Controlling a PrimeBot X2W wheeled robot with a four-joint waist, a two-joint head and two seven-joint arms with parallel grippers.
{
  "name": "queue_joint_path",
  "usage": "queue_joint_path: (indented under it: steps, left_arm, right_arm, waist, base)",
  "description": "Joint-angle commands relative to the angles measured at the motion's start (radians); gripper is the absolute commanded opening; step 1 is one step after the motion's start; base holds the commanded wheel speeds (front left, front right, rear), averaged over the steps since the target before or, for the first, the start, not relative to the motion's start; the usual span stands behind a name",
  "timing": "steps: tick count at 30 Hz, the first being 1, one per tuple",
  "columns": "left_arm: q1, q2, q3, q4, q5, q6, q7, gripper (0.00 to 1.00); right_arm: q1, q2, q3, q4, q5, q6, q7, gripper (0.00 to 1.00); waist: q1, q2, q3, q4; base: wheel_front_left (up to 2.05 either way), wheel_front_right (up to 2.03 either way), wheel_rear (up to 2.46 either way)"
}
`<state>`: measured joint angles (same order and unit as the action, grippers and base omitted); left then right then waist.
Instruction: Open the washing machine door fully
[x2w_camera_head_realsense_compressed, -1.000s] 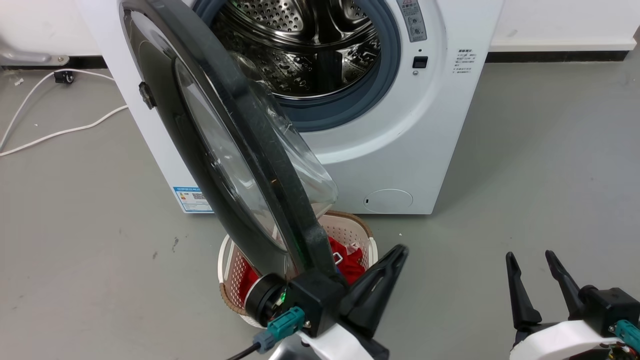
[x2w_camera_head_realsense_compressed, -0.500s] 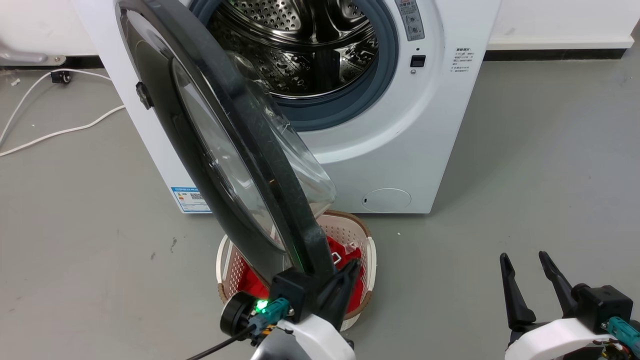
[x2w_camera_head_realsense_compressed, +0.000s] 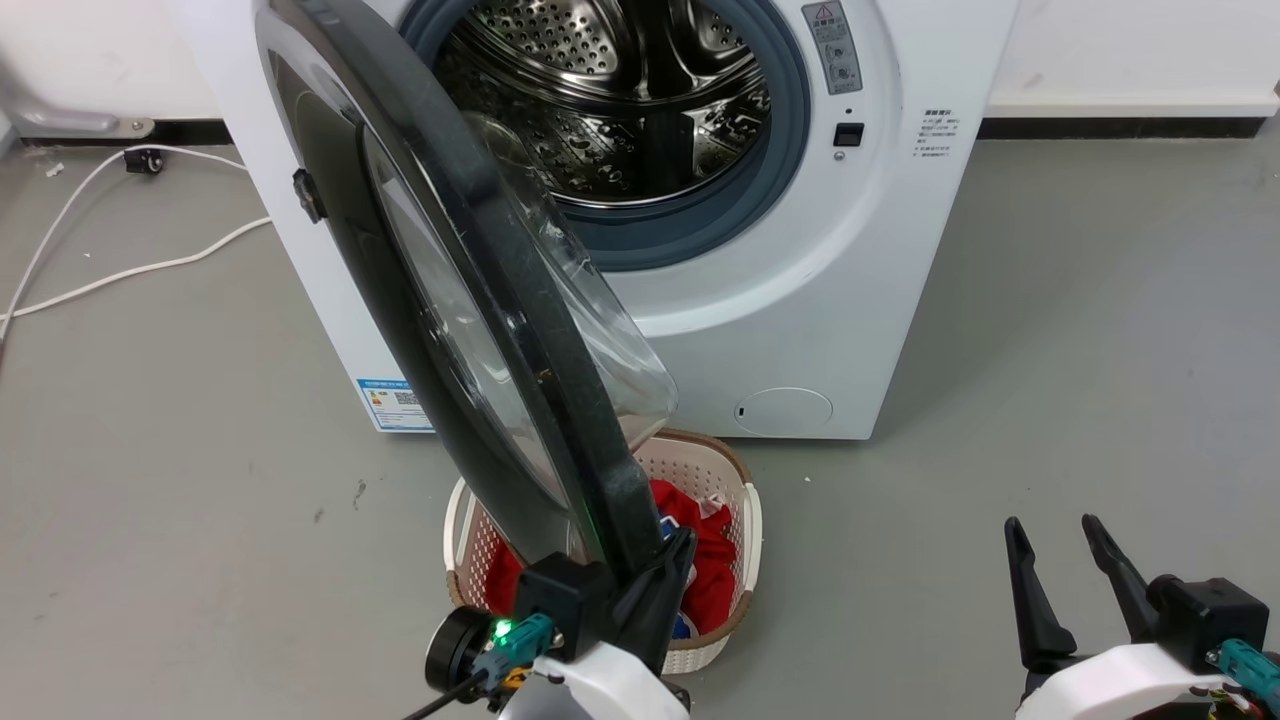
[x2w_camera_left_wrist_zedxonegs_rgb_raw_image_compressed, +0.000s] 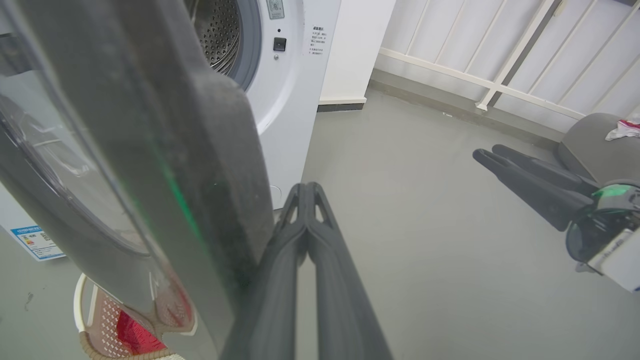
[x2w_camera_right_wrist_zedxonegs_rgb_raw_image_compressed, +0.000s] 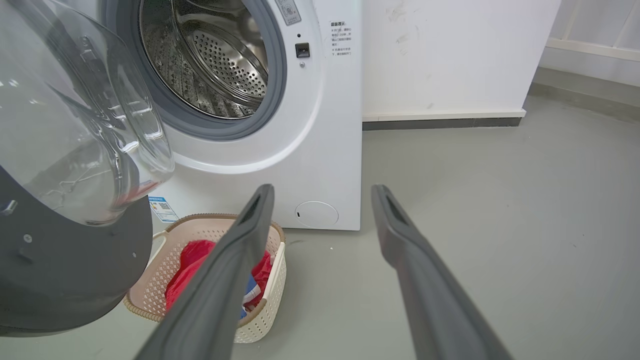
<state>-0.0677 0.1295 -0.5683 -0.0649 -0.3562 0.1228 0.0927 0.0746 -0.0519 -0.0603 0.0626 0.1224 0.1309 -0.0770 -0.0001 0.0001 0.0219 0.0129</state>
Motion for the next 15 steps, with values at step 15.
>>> queue_joint_path:
  steps: [15]
  left_arm:
    - [0.058, 0.018, 0.018, -0.058, 0.001, 0.049, -0.025, 0.00]
  right_arm:
    - [0.025, 0.002, -0.011, -0.012, 0.006, 0.000, 0.028, 1.00]
  waist:
    - [0.0001, -0.0001, -0.009, 0.067]
  base:
    - [0.00, 0.00, 0.00]
